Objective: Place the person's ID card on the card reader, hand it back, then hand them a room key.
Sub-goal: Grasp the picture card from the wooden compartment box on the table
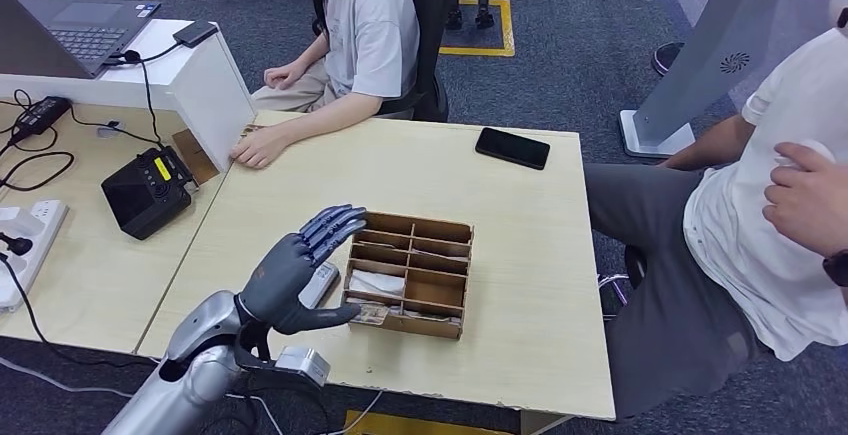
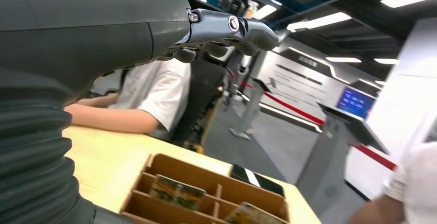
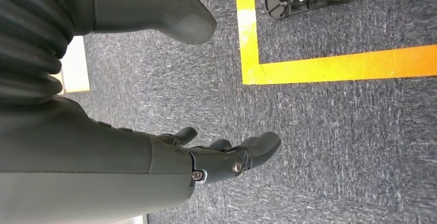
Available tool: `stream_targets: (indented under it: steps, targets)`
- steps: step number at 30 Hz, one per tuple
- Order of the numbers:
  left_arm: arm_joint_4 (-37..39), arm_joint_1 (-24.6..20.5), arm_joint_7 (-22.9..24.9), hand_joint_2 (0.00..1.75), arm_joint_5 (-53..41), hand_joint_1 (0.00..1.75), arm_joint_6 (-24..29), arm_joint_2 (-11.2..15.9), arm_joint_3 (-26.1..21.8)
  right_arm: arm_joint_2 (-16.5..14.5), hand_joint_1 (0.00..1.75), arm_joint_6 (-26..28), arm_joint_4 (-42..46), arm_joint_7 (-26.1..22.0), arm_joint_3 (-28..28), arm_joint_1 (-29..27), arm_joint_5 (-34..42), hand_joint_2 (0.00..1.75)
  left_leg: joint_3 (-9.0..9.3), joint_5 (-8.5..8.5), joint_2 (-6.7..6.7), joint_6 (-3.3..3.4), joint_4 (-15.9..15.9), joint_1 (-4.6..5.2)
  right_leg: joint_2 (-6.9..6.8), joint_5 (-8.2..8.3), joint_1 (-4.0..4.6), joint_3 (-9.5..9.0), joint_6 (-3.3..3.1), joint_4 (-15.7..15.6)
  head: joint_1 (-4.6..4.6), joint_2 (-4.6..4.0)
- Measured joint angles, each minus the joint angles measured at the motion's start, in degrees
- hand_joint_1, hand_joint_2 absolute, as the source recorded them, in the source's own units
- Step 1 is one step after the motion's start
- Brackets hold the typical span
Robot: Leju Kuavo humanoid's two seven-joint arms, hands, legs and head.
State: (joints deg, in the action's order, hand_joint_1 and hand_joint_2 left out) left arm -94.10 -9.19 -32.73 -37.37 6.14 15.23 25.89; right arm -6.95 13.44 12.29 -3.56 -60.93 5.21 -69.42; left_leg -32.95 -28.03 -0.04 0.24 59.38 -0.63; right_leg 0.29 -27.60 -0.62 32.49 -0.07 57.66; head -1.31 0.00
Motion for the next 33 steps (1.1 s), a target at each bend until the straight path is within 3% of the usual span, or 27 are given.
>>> stream_targets:
  steps: [10, 18, 23, 33]
  targets:
    - [-2.68, 0.52, -0.08, 1.75, 0.90, 0.00, -0.46, 2.54, 3.48, 0.07, 0.00, 0.19, 0.02, 0.51, -0.65, 0.01, 0.00, 1.75, -0.01, 0.02, 0.00, -0.01, -0.01, 0.00, 0.00, 0.00, 0.01, 0.00, 0.00, 0.02, 0.01, 0.00]
    - [-2.08, 2.45, 2.62, 1.75, -11.62, 0.00, 6.87, 3.08, 6.08, 0.07, 0.00, 0.17, 0.02, 0.79, -0.68, 0.02, -0.01, 1.75, -0.03, 0.01, -0.01, -0.01, -0.01, 0.01, -0.01, -0.01, 0.00, 0.00, 0.00, 0.01, 0.01, 0.00]
    - [0.74, 2.26, 7.33, 1.75, -20.82, 0.00, 12.60, 2.75, 7.82, 0.07, 0.00, 0.17, 0.02, 0.56, -0.68, 0.05, -0.09, 1.75, -0.01, 0.01, 0.00, -0.01, -0.01, 0.00, 0.00, 0.00, 0.00, 0.01, 0.00, 0.01, 0.01, 0.00]
    - [8.05, 1.81, 9.35, 1.75, -24.21, 0.00, 15.63, 2.68, 9.43, 0.07, 0.00, 0.17, 0.02, 0.28, -0.68, 0.07, -0.32, 1.75, -0.02, 0.02, 0.00, -0.01, -0.01, 0.00, 0.00, -0.01, 0.01, 0.01, 0.00, 0.01, 0.02, 0.00]
